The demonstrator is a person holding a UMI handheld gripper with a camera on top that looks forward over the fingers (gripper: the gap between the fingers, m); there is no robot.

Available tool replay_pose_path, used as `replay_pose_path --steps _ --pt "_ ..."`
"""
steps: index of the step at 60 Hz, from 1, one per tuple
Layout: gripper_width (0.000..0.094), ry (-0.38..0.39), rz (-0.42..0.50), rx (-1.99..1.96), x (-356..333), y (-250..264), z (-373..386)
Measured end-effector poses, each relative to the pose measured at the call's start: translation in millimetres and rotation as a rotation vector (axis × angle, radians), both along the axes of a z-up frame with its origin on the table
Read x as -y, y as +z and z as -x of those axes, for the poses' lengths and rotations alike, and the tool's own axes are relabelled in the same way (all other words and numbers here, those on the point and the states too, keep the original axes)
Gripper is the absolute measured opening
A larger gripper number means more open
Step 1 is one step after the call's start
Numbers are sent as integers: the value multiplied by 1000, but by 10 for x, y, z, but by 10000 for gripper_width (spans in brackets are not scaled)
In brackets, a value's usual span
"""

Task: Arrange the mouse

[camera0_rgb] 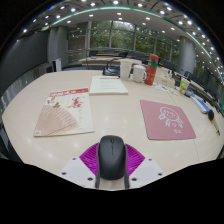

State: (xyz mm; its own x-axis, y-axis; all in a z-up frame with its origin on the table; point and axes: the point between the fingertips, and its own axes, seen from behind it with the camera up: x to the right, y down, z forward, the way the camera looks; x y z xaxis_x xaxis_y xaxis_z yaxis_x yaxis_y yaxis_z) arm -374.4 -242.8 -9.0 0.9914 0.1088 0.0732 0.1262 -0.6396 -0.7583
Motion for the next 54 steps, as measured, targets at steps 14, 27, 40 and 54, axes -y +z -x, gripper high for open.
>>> replay_pose_path --steps 14,27,40,54 --pt "324 43 -151 -88 -363 1088 -53" --pt "322 -45 -285 -110 -1164 1822 -1114" --pt "321 -108 -178 -49 -1635 967 -2139" --pt "414 -126 -37 -82 -1605 107 -2367"
